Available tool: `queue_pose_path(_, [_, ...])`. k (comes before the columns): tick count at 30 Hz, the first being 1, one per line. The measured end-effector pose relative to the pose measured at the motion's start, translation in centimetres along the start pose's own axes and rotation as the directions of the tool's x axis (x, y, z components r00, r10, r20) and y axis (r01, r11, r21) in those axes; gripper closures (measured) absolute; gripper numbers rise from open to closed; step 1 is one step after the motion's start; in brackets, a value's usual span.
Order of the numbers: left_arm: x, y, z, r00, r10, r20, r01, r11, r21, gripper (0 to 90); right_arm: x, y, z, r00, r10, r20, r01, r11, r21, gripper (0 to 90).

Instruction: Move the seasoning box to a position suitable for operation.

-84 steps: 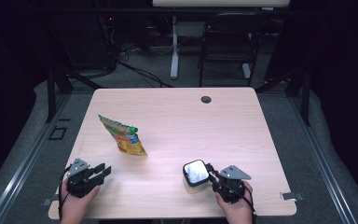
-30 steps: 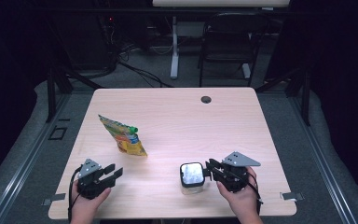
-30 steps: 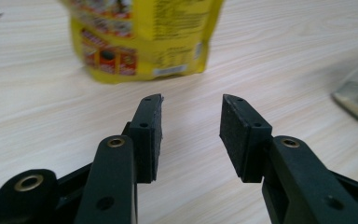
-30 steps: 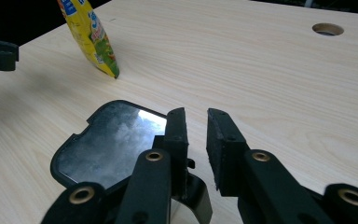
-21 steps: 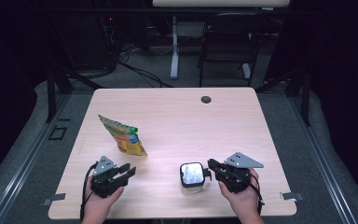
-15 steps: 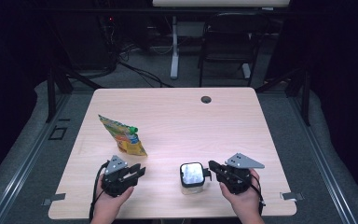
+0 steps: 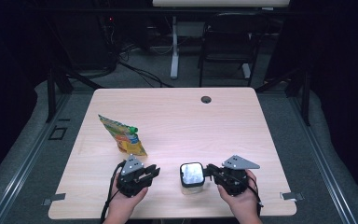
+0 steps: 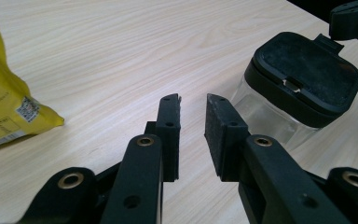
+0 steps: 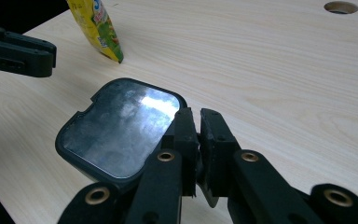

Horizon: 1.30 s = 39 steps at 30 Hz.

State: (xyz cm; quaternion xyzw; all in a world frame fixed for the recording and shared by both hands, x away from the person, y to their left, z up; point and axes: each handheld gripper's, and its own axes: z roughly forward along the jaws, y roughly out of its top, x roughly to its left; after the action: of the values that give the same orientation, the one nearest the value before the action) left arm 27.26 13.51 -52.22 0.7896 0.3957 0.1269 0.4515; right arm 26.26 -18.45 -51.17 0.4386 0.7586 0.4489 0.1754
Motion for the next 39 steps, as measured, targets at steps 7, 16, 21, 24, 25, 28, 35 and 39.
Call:
queue_pose_path(7, [-0.6,0.1,0.6,0.9998,0.019,0.004,-0.019,0.9997,0.014,78.1,0.3,0.0,0.2,0.9999,-0.009,0.005,0.009,1.0,0.012,86.3])
queue_pose_path(16, [-1.3,0.4,1.0,0.9993,0.035,0.016,-0.035,0.9993,0.012,81.5,0.4,-0.1,0.1,0.9999,-0.01,0.008,0.01,1.0,0.002,86.8])
queue_pose_path(21, [-1.6,0.5,1.1,0.9989,0.039,0.025,-0.039,0.9991,0.019,83.3,0.6,-0.2,0.1,0.9996,-0.023,0.019,0.023,1.0,-0.002,86.9])
queue_pose_path(24, [-1.8,0.4,1.3,0.9988,0.035,0.035,-0.036,0.9992,0.019,85.1,0.6,-0.2,0.1,0.9996,-0.02,0.021,0.02,1.0,-0.009,87.0])
queue_pose_path(25, [-1.9,0.4,1.4,0.998,0.045,0.044,-0.046,0.9986,0.025,86.1,0.6,-0.3,0.1,0.9996,-0.018,0.02,0.018,1.0,-0.008,86.9])
queue_pose_path(28, [-2.4,0.3,1.6,0.9966,0.054,0.062,-0.056,0.9977,0.038,88.3,0.5,-0.3,0.1,0.9998,-0.012,0.017,0.012,1.0,-0.009,87.0])
queue_pose_path(35, [-3.3,0.0,2.1,0.9926,0.07,0.099,-0.076,0.9958,0.052,90.0,0.5,-0.4,0.1,0.9999,-0.003,0.015,0.003,1.0,-0.016,87.0])
queue_pose_path(39, [-3.7,-0.1,2.3,0.9902,0.073,0.119,-0.08,0.9953,0.054,90.0,0.4,-0.4,0.1,0.9999,-0.002,0.012,0.002,1.0,-0.017,87.0])
